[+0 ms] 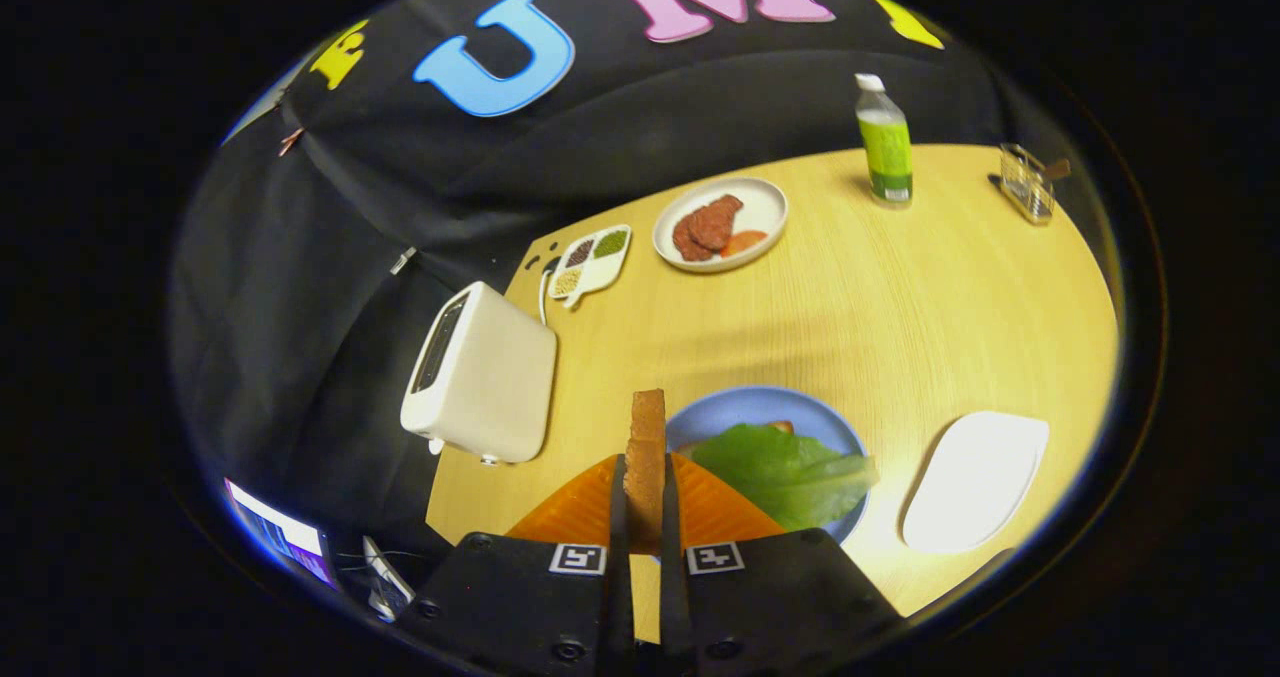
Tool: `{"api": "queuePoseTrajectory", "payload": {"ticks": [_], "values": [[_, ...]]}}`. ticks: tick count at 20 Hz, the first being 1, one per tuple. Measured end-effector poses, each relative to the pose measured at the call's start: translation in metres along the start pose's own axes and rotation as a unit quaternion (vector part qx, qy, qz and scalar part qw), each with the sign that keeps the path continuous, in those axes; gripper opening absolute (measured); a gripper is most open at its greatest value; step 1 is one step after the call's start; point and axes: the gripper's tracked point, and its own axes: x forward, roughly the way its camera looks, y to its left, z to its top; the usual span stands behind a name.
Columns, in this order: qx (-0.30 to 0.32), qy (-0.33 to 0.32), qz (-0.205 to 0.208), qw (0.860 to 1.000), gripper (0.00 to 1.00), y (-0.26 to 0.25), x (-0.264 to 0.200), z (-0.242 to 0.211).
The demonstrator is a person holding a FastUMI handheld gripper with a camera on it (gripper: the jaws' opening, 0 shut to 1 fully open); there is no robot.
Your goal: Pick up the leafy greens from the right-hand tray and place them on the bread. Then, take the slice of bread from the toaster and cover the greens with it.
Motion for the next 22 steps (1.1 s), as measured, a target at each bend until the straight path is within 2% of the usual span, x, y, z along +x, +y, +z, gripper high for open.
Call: {"api": "queuePoseTrajectory", "payload": {"ticks": [4, 8, 10, 13, 14, 15, 18, 22], "values": [[0.013, 0.0, -0.023, 1.0, 0.15, -0.039, 0.013, -0.012], [-0.022, -0.005, -0.046, 0.999, 0.15, -0.062, 0.019, -0.016], [-0.045, -0.006, -0.071, 0.996, 0.23, -0.076, 0.021, -0.018], [-0.082, -0.005, -0.115, 0.99, 0.54, -0.097, 0.017, -0.021], [-0.092, -0.01, -0.122, 0.988, 0.55, -0.1, 0.015, -0.018], [-0.103, -0.02, -0.131, 0.986, 0.63, -0.103, 0.011, -0.013], [-0.131, -0.064, -0.159, 0.976, 0.64, -0.107, -0.006, 0.012], [-0.168, -0.147, -0.171, 0.96, 0.65, -0.085, -0.042, 0.063]]}}
